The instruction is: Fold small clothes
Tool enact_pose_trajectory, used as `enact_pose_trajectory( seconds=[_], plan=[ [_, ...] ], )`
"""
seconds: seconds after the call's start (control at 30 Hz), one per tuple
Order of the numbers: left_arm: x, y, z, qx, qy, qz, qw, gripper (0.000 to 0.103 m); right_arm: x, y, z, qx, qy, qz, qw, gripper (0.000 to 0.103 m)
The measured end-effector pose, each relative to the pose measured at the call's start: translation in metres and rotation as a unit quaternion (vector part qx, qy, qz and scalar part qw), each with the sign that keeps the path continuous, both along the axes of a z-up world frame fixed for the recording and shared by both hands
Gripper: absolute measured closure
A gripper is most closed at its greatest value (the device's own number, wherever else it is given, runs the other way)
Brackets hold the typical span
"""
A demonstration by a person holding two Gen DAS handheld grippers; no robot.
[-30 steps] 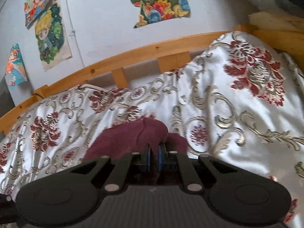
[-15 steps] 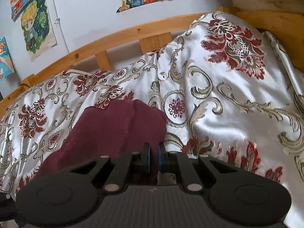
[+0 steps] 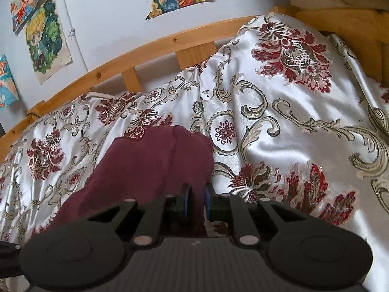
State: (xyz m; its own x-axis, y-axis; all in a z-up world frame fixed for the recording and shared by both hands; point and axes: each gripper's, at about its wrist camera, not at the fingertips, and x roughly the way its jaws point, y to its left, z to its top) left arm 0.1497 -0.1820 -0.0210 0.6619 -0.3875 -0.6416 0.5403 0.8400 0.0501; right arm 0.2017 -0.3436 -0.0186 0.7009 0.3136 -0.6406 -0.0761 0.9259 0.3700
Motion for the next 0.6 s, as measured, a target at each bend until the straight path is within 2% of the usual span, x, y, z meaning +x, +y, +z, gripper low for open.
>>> enact_pose_trajectory(
  seconds=[0.07, 0.13, 0.2, 0.27, 0.37, 0.53, 0.6],
  plan=[
    [0.000, 0.003, 0.003, -0.009, 0.010, 0.003, 0.9999, 0.069, -0.004, -0.002, 0.004, 0.009, 0.001, -0.002, 1.000, 0.062],
    [0.000, 0.006, 0.007, -0.017, 0.017, -0.005, 0.9997, 0.064, -0.008, -0.001, 0.010, 0.010, -0.001, -0.001, 1.000, 0.053],
    [0.001, 0.010, 0.011, -0.029, 0.030, -0.010, 0.9991, 0.055, -0.011, 0.002, 0.014, 0.009, -0.001, 0.004, 1.000, 0.044],
    [-0.001, 0.020, 0.019, -0.059, 0.040, -0.005, 0.9974, 0.036, -0.014, 0.004, 0.019, 0.009, -0.001, 0.010, 1.000, 0.035],
    [-0.006, 0.039, 0.034, -0.103, 0.035, 0.024, 0.9938, 0.019, -0.021, 0.010, 0.025, 0.001, 0.010, 0.021, 1.000, 0.019],
    [0.004, 0.066, 0.044, -0.131, 0.029, 0.114, 0.9844, 0.003, -0.041, 0.028, 0.026, -0.044, 0.032, 0.045, 0.997, 0.010],
    [0.014, 0.074, 0.041, -0.136, 0.038, 0.157, 0.9775, 0.003, -0.051, 0.037, 0.022, -0.080, 0.041, 0.061, 0.994, 0.008]
  ],
)
